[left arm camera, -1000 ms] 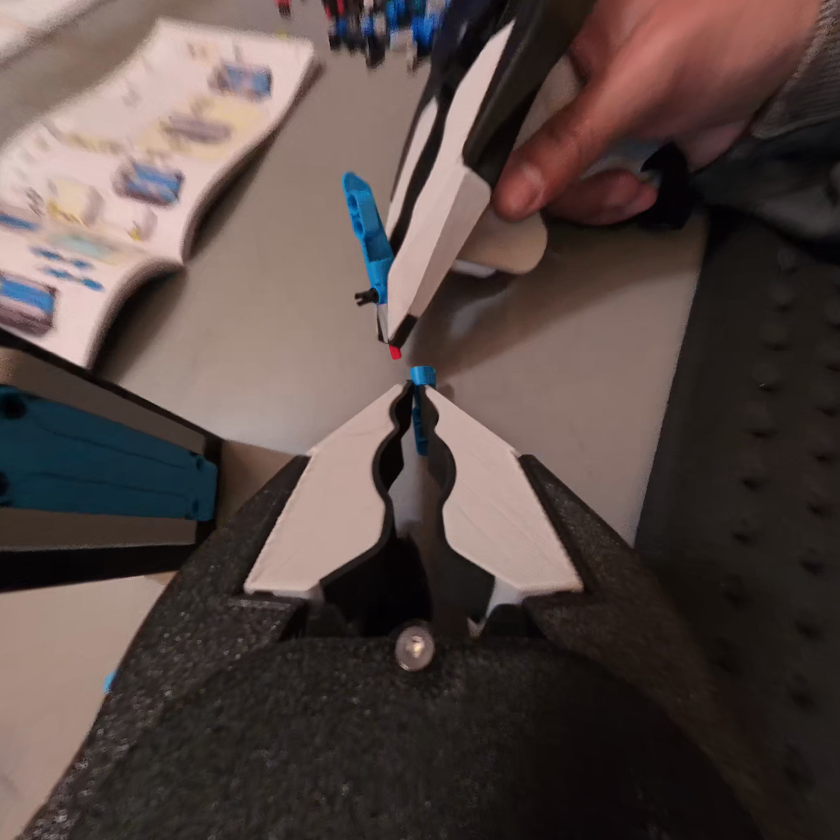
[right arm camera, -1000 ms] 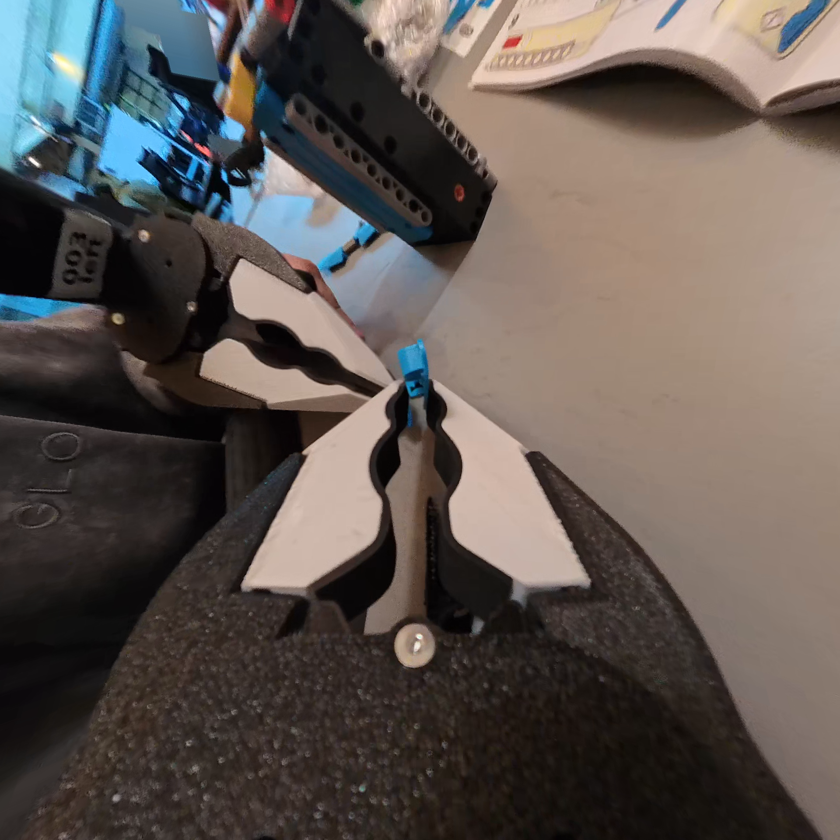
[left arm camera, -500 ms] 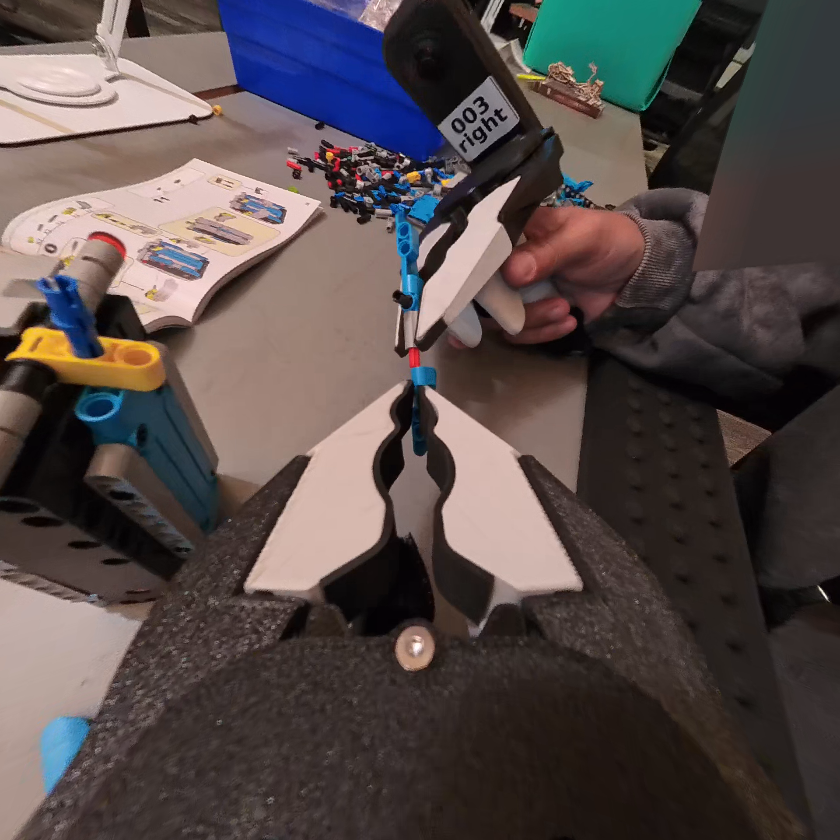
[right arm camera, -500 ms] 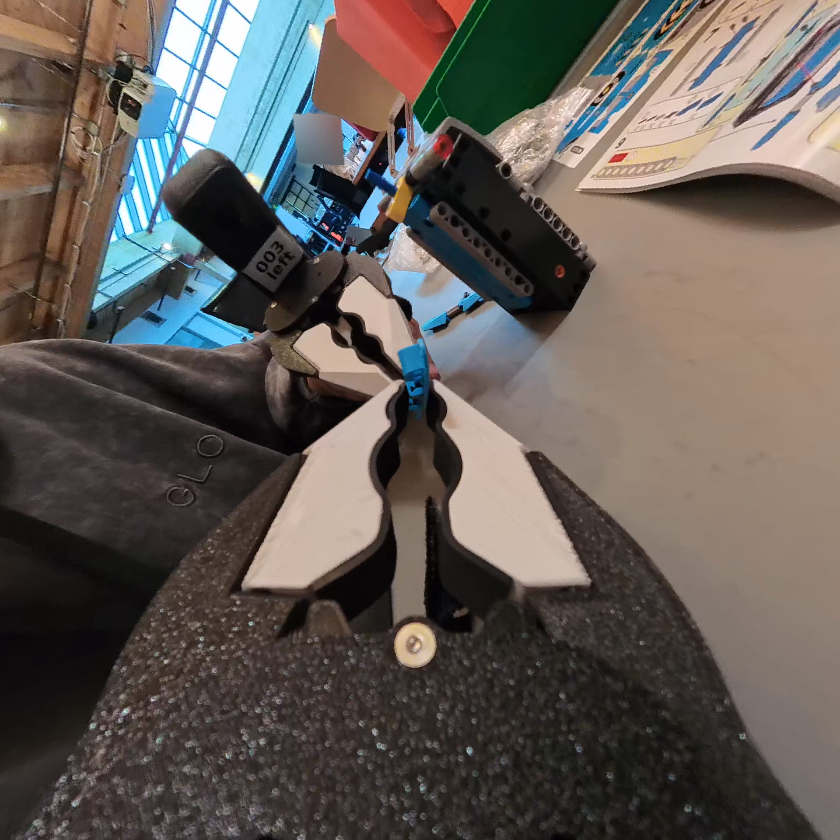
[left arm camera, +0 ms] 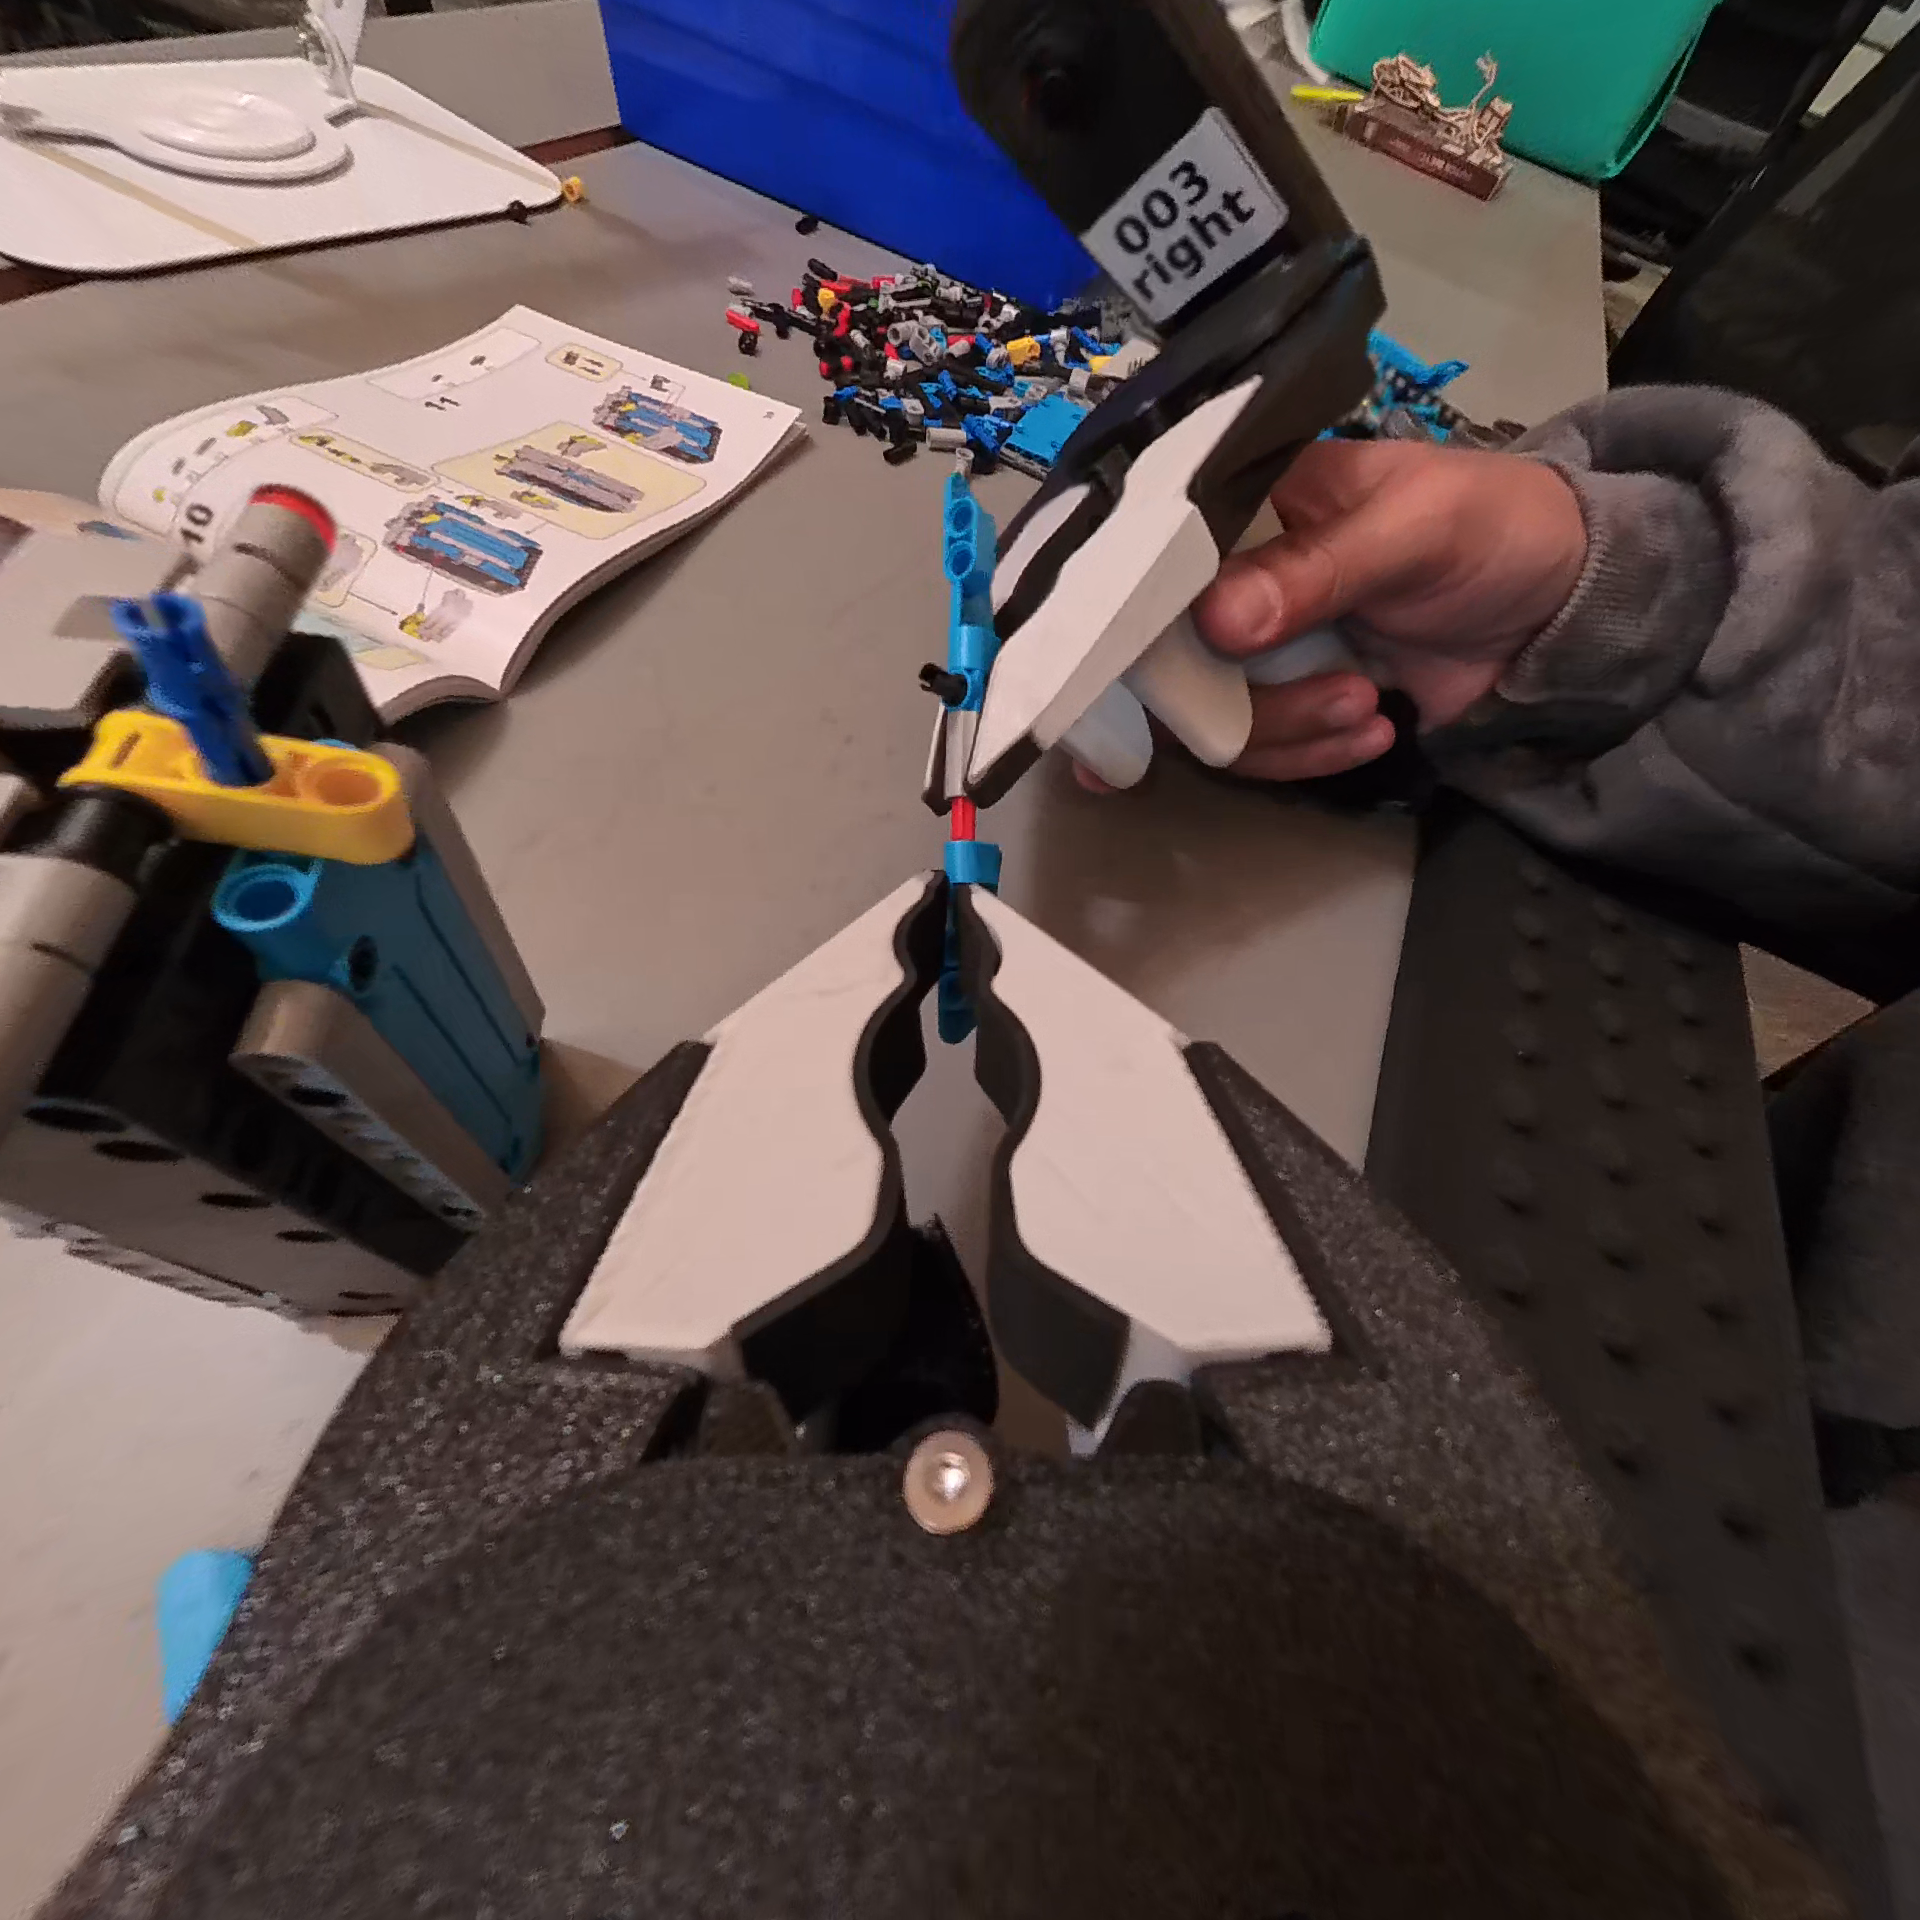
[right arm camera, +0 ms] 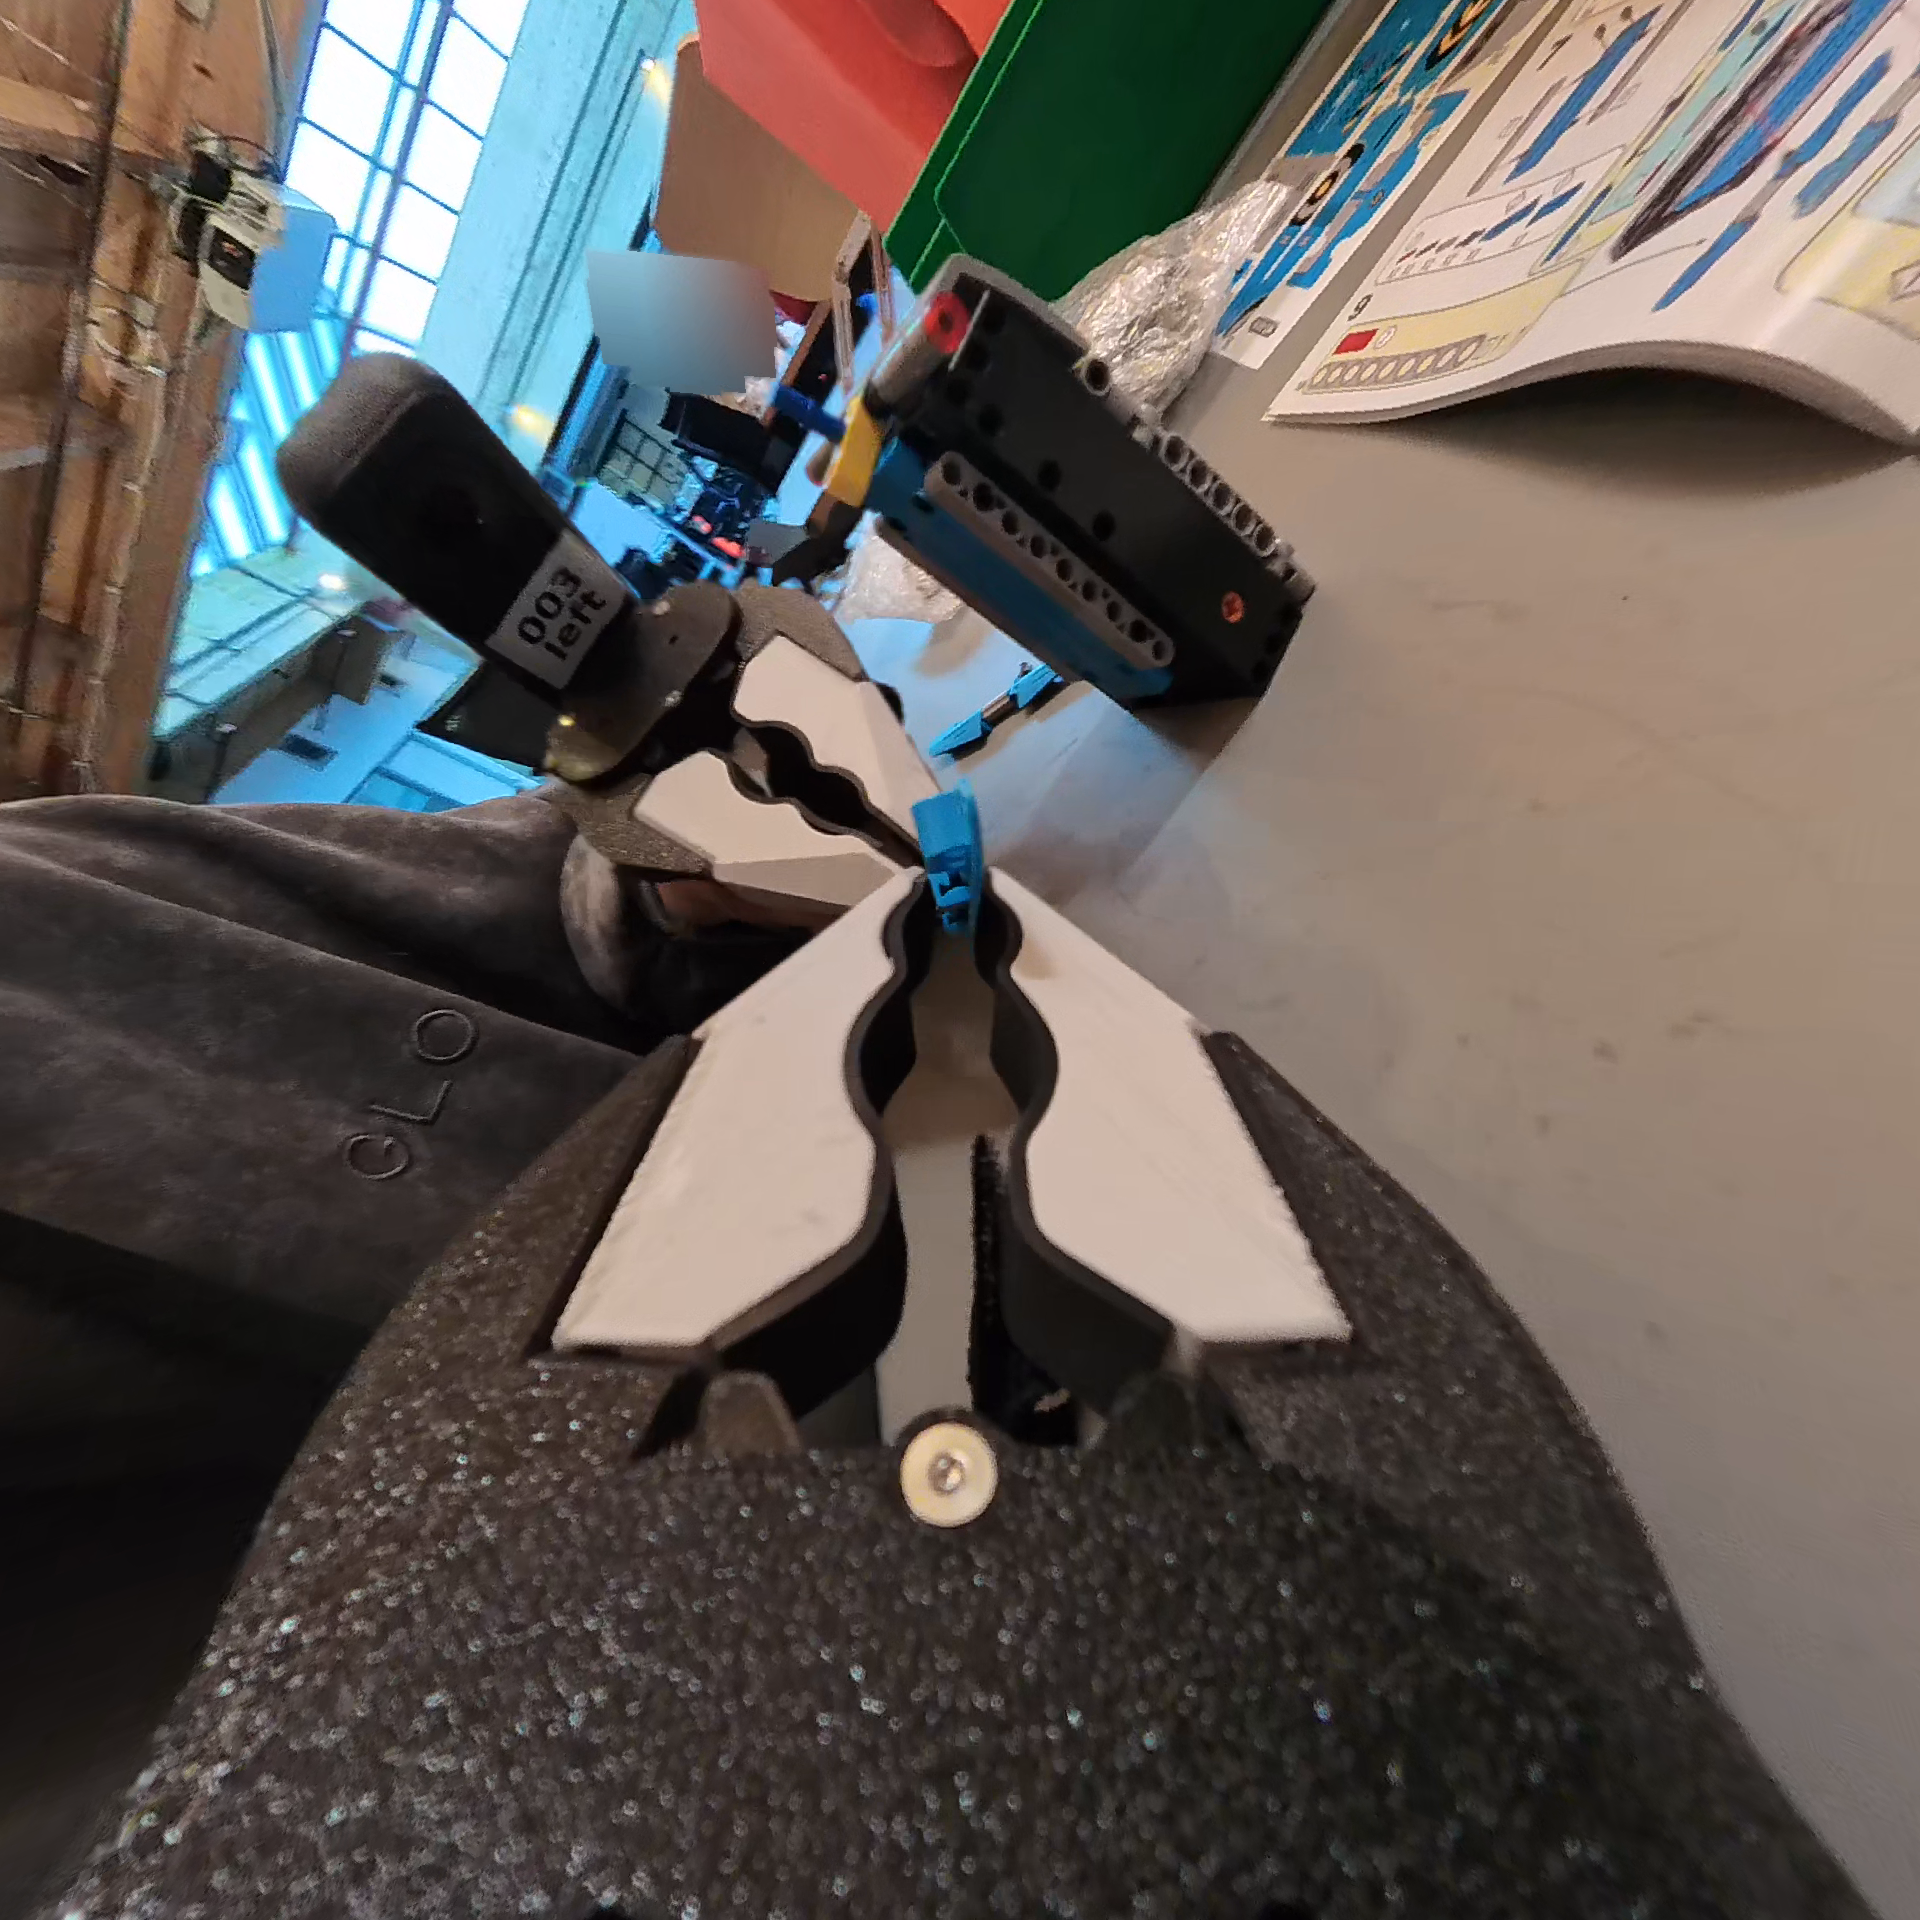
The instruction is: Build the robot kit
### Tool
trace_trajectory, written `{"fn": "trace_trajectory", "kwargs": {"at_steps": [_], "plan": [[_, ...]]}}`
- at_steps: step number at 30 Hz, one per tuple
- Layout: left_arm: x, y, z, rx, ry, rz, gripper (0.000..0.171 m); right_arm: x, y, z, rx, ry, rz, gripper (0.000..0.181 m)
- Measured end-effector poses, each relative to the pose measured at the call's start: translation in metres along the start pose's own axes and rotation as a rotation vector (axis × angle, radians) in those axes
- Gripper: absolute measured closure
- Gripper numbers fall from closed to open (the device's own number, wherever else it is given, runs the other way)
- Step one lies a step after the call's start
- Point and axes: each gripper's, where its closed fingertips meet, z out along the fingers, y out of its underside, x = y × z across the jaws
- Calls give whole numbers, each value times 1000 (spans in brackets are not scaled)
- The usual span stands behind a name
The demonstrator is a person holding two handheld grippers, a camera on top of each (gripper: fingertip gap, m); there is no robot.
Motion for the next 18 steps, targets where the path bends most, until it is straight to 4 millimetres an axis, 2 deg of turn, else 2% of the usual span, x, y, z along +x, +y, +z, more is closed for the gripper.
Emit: {"fn": "trace_trajectory", "kwargs": {"at_steps": [3, 10, 18], "plan": [[-1, 0, 0, 4, 10, -26, 171, 2, 0, 1, -3, 48, -50, 174], [1, -6, -4, 44, 9, -12, 171, -4, -4, 0, 34, -50, 55, 175], [4, 0, -2, 5, -17, 88, 171, -4, 5, 0, -27, -47, 40, 175]]}}
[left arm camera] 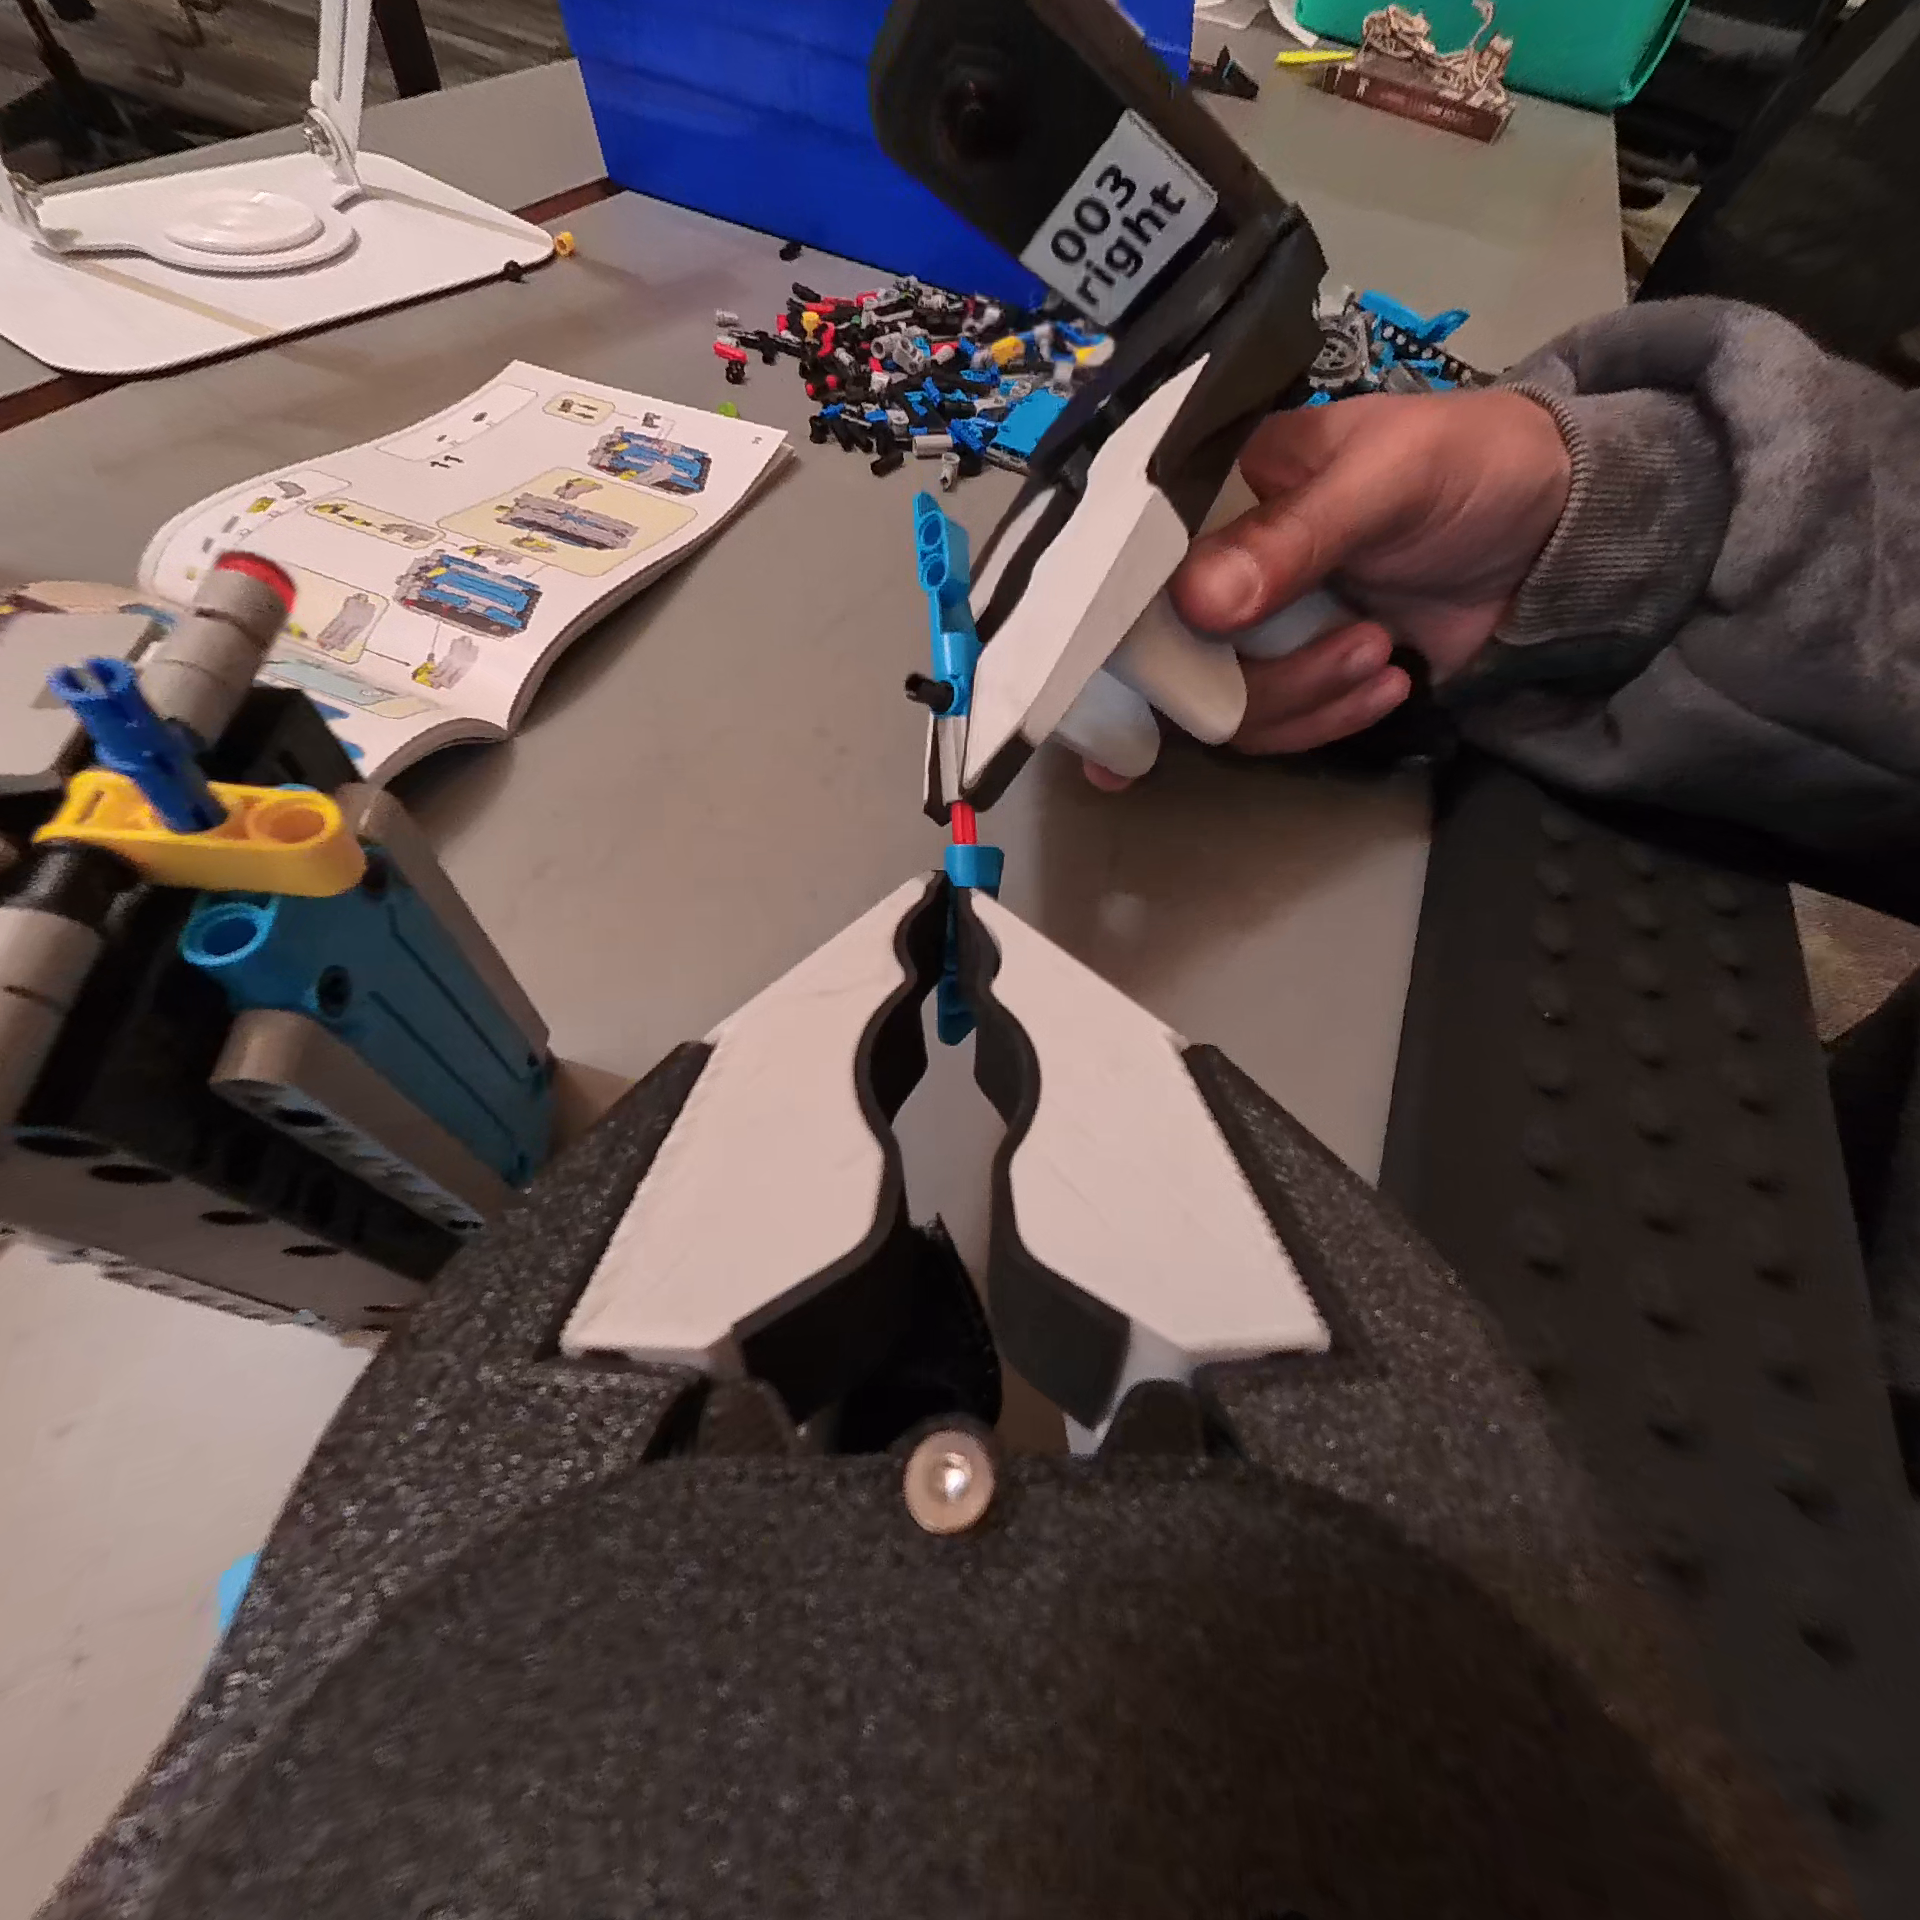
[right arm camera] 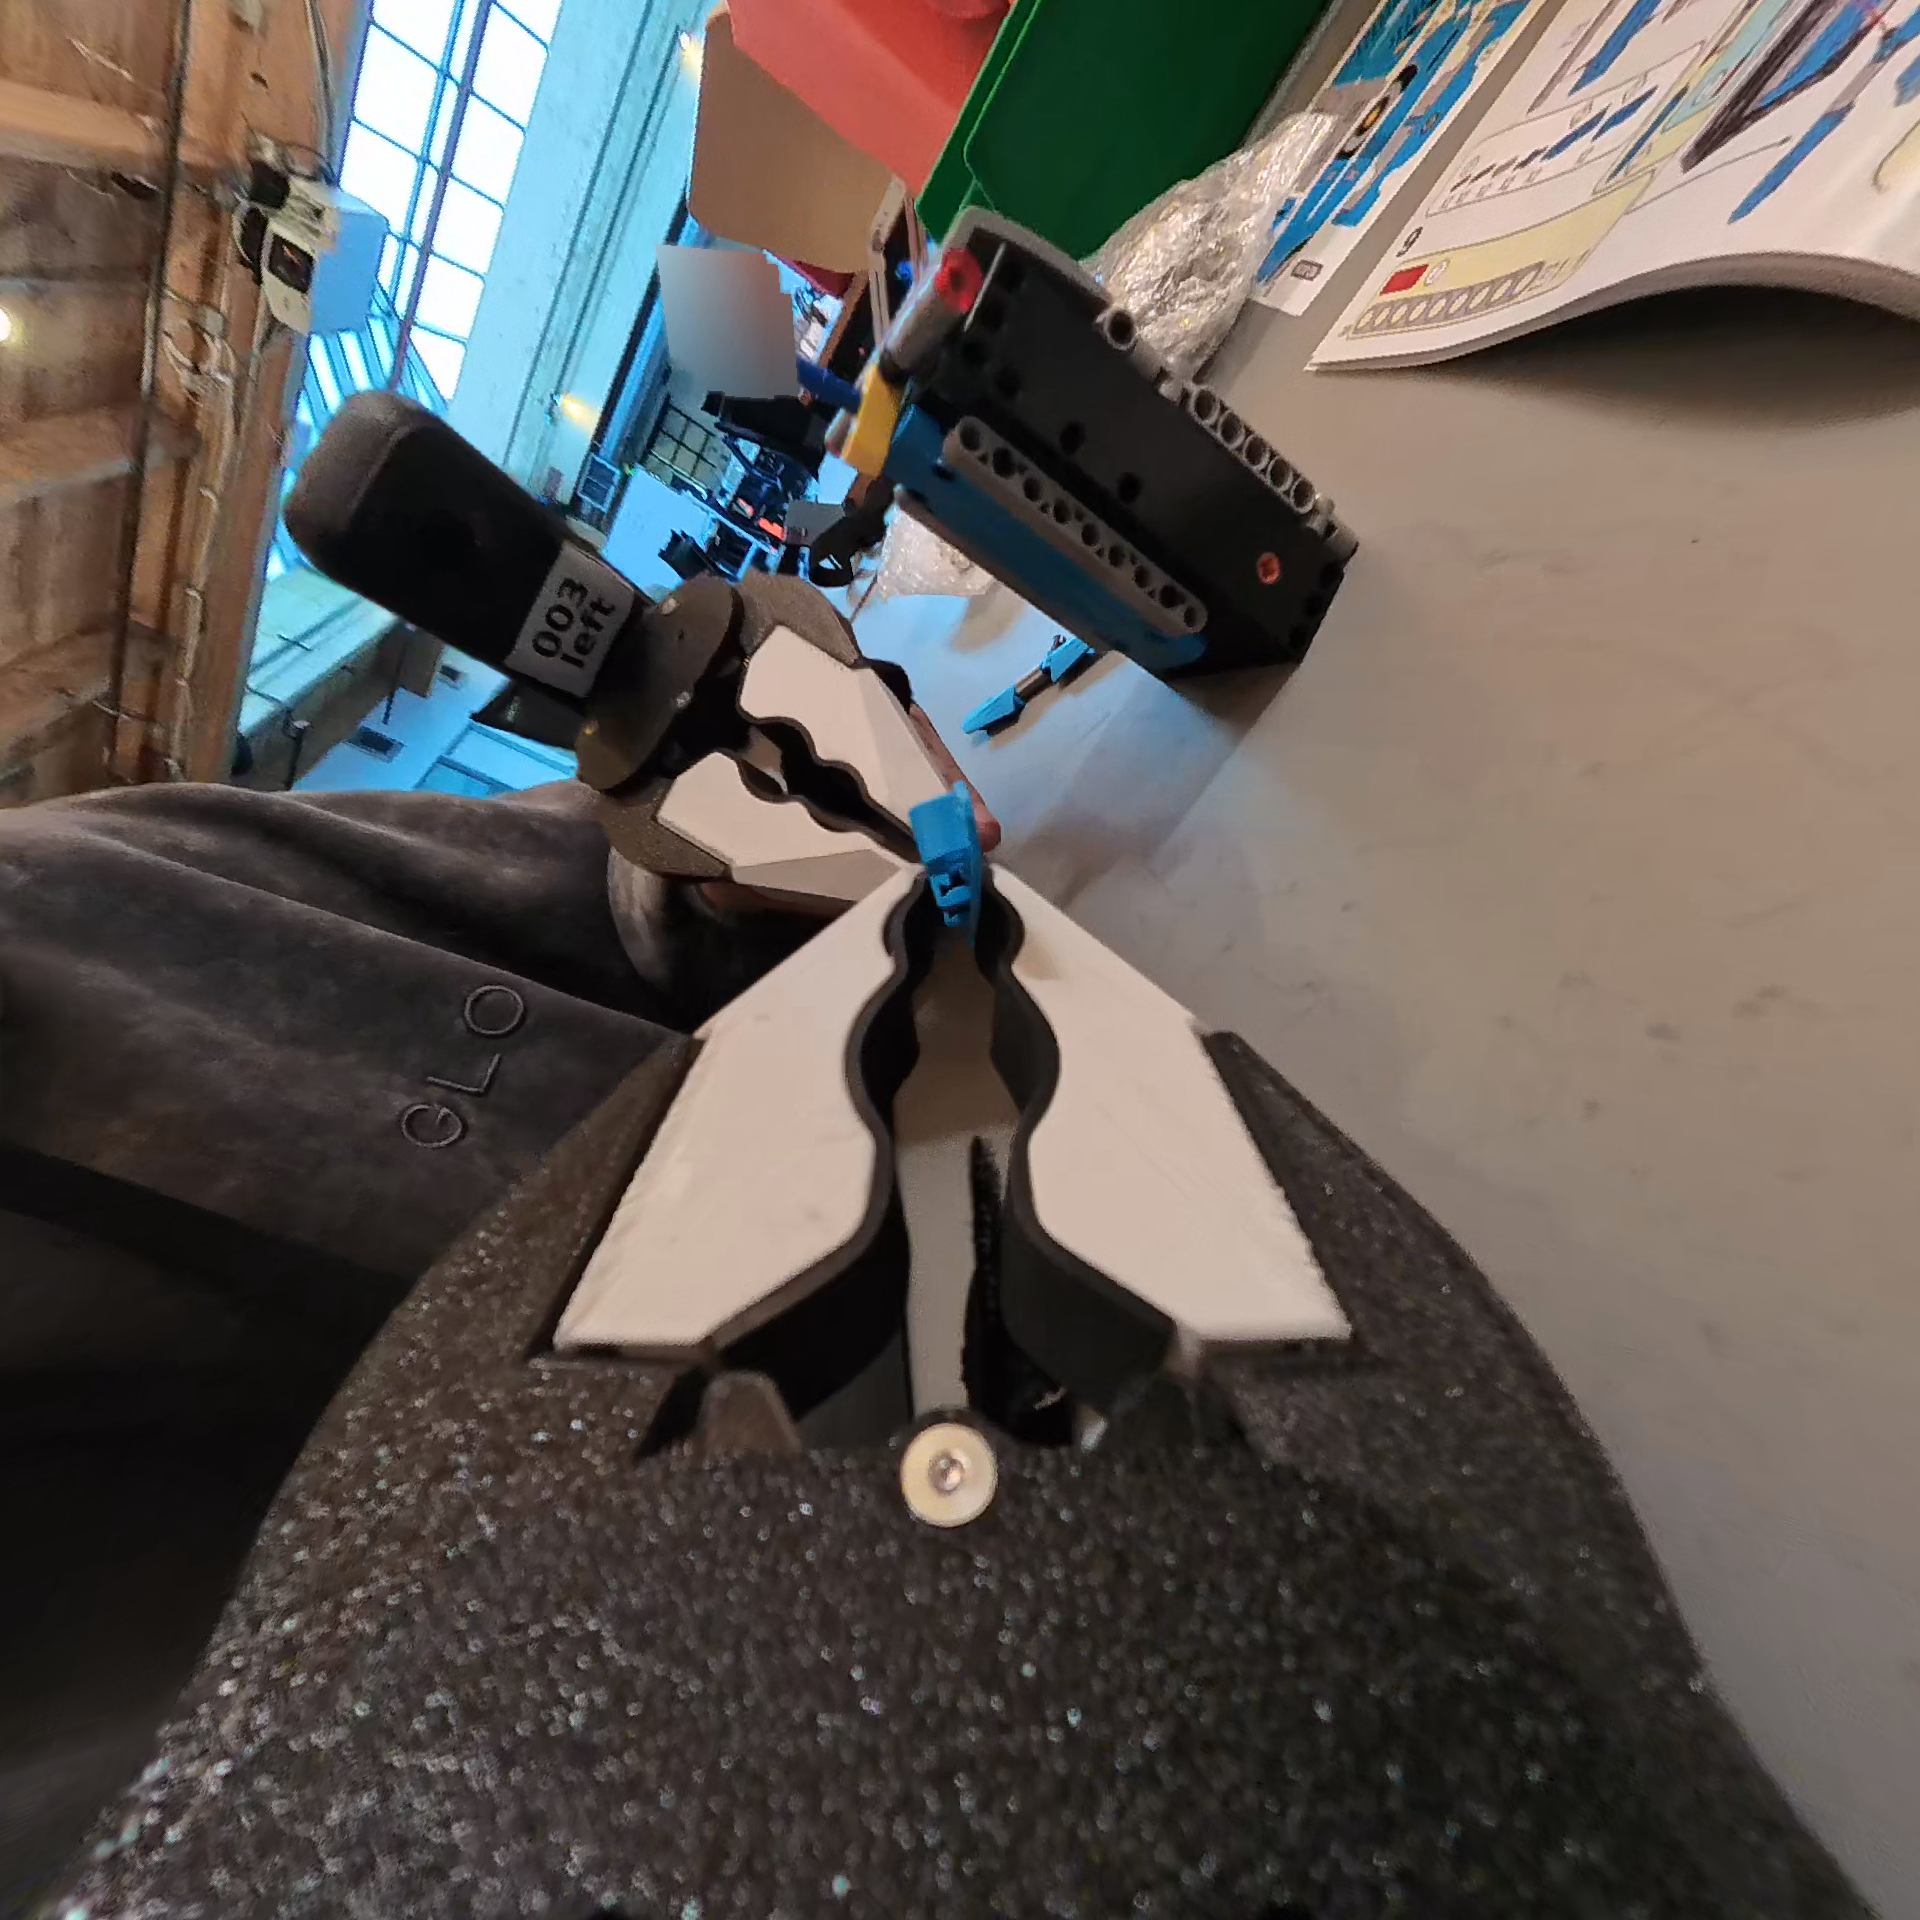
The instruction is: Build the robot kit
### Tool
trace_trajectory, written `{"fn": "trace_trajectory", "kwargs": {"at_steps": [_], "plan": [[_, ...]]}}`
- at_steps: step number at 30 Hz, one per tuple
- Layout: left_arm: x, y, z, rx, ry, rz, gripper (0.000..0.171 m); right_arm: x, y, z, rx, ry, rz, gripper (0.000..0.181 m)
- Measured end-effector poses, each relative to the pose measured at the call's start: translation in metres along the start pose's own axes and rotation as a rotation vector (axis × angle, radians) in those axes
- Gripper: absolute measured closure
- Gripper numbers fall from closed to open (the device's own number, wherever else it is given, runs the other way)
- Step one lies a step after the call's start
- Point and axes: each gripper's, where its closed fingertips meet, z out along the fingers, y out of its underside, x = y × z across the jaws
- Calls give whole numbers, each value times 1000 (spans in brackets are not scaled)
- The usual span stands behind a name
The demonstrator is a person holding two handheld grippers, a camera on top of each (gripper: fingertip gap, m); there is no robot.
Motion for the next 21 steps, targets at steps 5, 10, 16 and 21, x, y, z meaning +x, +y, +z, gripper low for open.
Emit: {"fn": "trace_trajectory", "kwargs": {"at_steps": [5, 10, 16, 21], "plan": [[-1, 1, 0, -1, 6, -29, 171, 2, 2, 2, -11, 41, -51, 174], [-4, -2, -1, 18, 26, -118, 171, 2, -4, 3, 42, 53, -53, 174], [-5, -5, -2, 48, 84, -250, 171, 0, -7, 5, 59, 81, -105, 174], [-4, -18, -6, 122, 122, -277, 171, -9, -16, 0, 122, -16, -48, 175]]}}
